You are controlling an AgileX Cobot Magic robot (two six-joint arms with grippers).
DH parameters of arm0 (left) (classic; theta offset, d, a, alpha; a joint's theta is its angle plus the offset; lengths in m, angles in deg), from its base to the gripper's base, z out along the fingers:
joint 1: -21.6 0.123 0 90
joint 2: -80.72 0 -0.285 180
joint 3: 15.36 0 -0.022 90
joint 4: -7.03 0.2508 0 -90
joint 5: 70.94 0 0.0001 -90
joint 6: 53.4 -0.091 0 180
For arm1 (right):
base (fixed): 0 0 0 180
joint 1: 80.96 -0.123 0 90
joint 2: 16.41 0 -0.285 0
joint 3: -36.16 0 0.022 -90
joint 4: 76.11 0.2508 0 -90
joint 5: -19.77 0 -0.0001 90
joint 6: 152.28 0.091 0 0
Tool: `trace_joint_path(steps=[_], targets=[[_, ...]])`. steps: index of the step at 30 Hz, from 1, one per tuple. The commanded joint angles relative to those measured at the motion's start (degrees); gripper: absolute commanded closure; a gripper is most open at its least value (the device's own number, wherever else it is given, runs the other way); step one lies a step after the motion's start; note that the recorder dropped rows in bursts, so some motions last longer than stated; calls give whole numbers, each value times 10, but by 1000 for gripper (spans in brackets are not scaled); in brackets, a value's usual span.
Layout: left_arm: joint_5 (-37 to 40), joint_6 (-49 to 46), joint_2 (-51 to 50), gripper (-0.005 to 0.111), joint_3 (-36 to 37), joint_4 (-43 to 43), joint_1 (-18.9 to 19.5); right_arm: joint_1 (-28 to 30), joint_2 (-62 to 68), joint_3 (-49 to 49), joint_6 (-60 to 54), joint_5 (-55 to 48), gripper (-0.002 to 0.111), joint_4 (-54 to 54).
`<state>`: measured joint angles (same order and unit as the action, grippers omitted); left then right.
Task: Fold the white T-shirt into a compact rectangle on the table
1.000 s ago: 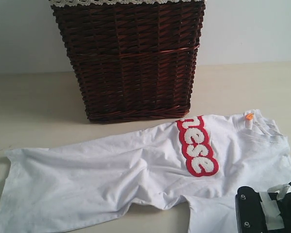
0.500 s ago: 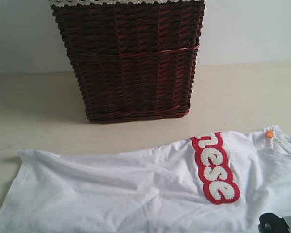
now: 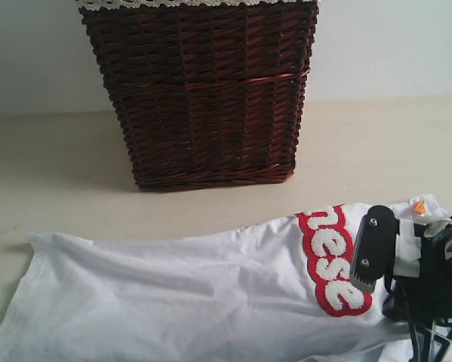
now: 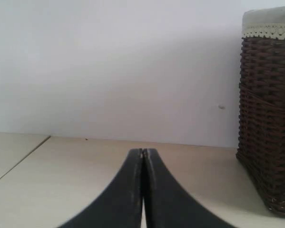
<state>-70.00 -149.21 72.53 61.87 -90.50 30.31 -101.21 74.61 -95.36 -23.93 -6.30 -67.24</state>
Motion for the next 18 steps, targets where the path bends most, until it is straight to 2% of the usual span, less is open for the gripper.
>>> trace_joint_path(steps=[1, 13, 18], targets=[[0, 3, 4, 107, 0, 1, -1, 2, -1, -4, 39, 75, 108, 2], [0, 3, 4, 107, 0, 1, -1, 2, -1, -4, 74, 145, 108, 0], [0, 3, 4, 107, 0, 1, -1, 10, -3, -4, 74, 206, 108, 0]])
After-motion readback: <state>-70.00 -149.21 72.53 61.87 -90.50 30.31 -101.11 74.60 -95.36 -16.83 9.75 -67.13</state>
